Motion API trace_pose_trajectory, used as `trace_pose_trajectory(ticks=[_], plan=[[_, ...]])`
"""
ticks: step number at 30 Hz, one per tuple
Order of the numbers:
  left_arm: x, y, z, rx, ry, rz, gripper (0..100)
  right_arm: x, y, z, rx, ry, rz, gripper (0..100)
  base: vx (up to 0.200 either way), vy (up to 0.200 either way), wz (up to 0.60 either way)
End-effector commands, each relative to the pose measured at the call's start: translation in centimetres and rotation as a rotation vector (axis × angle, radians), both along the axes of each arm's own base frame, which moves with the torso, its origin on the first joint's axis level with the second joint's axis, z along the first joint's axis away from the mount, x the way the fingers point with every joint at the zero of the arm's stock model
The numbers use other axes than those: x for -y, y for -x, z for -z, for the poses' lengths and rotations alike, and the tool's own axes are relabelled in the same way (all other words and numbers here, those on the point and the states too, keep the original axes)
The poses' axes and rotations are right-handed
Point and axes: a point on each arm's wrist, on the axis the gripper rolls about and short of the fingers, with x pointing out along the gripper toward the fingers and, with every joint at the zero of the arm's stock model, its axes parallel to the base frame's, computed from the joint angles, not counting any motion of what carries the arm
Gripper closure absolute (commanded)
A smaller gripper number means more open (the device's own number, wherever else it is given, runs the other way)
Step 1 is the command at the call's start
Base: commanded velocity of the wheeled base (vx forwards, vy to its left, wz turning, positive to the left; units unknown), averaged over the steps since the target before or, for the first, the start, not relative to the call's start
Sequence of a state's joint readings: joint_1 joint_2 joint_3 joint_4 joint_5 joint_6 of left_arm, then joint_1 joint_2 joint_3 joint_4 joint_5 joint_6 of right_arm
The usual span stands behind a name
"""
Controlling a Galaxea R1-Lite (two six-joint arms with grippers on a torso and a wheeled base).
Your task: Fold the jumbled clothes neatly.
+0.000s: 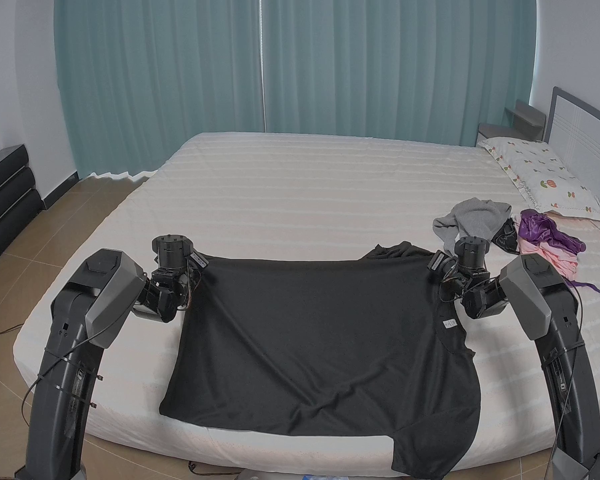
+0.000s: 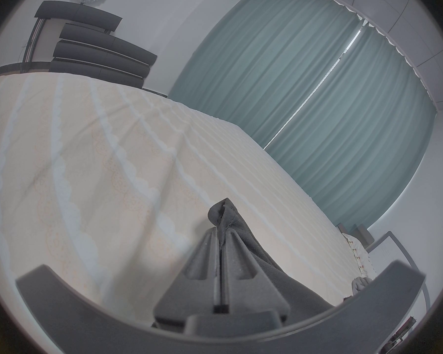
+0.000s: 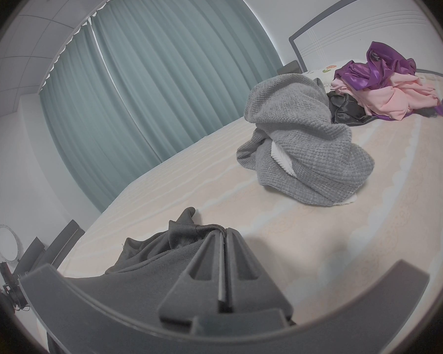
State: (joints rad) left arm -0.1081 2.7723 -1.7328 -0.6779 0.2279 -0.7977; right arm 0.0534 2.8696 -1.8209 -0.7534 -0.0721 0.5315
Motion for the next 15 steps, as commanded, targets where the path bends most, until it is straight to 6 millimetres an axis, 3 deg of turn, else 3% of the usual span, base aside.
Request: trace_pose_trajectory(ticks=[1, 2, 3, 7, 10, 15], plan=[[0.0, 0.0, 0.1, -0.003, 0.004, -0.003, 100, -0.3, 0.0, 0.1, -0.001, 0.001, -0.004, 100, 0.000, 0.000, 0.00], [0.0, 0.1, 0.1, -0.004, 0.004, -0.001, 100, -0.3, 0.0, 0.2, -0.004, 0.001, -0.004, 0, 0.000, 0.000, 0.00], [0.0, 0.1, 0.2, -0.007, 0.005, -0.001, 0, -0.3, 0.1, 0.2, -0.007, 0.000, -0.003, 0, 0.000, 0.000, 0.00], [0.0, 0.2, 0.2, -0.012, 0.005, 0.001, 0, -0.6, 0.7, 0.7, -0.036, 0.001, -0.011, 0, 0.000, 0.000, 0.00], [0.0, 0.4, 0.3, -0.019, 0.006, 0.000, 0, -0.5, 1.3, -0.1, -0.039, 0.000, -0.012, 0, 0.000, 0.000, 0.00], [-0.2, 2.0, -2.1, -0.010, 0.065, -0.022, 0, 0.3, 5.2, -5.0, -0.014, -0.035, -0.052, 0, 0.000, 0.000, 0.00]])
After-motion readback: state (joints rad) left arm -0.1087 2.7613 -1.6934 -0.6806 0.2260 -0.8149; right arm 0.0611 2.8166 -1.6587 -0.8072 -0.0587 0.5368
